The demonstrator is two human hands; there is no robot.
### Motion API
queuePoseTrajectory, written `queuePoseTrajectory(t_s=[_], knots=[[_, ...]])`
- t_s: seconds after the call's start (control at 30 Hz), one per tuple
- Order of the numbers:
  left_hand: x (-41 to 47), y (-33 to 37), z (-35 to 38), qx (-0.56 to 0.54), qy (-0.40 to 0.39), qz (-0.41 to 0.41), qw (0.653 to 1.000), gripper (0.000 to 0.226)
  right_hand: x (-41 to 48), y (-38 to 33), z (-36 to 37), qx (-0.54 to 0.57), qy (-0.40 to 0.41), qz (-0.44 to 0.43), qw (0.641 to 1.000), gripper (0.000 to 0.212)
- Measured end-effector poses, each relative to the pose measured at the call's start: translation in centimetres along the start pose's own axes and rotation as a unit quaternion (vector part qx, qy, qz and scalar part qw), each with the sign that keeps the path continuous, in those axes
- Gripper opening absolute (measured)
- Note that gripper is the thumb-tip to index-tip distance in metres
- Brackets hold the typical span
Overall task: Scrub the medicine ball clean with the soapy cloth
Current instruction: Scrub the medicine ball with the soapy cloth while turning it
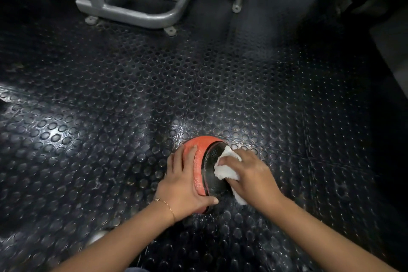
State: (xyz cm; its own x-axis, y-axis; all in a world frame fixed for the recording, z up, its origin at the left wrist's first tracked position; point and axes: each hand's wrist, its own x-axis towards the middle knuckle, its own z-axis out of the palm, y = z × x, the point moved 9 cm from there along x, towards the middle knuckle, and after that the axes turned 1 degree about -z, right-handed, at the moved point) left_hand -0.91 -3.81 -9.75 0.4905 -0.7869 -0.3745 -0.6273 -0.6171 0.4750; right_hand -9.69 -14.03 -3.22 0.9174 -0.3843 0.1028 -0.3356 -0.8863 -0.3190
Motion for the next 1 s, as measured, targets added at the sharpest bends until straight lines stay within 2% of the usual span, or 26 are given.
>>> queuePoseTrajectory(t_s=[0.07,0.17,0.27,0.33,0.47,0.5,0.6,0.67,0.8,0.93,1.0], knots=[[0.2,0.1,0.0,-0.004,0.003,-0.020,1.000,0.132,1.0,1.8,-0.2,0.029,0.012,0.084,0.996,0.037],[0.8,0.5,-0.1,-0.011,0.009,-0.052,0.999,0.132,2.3,5.5,1.3,0.102,-0.023,0.223,0.969,0.030],[0.9,0.7,-0.3,-0.011,0.013,-0.064,0.998,0.131,3.0,6.9,1.7,0.119,-0.031,0.269,0.955,0.026],[0.5,0.6,-0.1,-0.011,0.016,-0.058,0.998,0.132,2.9,5.8,1.3,0.089,-0.045,0.243,0.965,0.027],[-0.6,-0.6,0.2,-0.038,0.021,-0.050,0.998,0.132,2.0,0.8,0.4,0.027,-0.067,0.078,0.994,0.033],[-0.7,-0.8,0.1,-0.041,0.023,-0.049,0.998,0.132,2.3,0.9,0.3,0.033,-0.070,0.078,0.994,0.033],[-0.8,-0.7,-0.1,-0.038,0.026,-0.048,0.998,0.132,3.6,3.9,0.7,0.068,-0.060,0.169,0.981,0.030],[-0.7,-0.7,-0.3,-0.047,0.022,-0.049,0.997,0.131,3.8,4.2,0.7,0.059,-0.062,0.186,0.979,0.032],[-0.2,-1.1,-0.5,-0.051,-0.008,-0.061,0.997,0.133,2.4,1.9,1.1,0.064,-0.071,0.109,0.989,0.034],[1.6,0.7,-1.1,0.046,-0.056,-0.012,0.997,0.132,3.3,1.4,0.6,0.071,-0.042,0.102,0.991,0.034],[2.5,0.7,-1.2,0.060,-0.094,-0.013,0.994,0.132,3.7,0.4,0.4,0.074,-0.046,0.074,0.993,0.033]])
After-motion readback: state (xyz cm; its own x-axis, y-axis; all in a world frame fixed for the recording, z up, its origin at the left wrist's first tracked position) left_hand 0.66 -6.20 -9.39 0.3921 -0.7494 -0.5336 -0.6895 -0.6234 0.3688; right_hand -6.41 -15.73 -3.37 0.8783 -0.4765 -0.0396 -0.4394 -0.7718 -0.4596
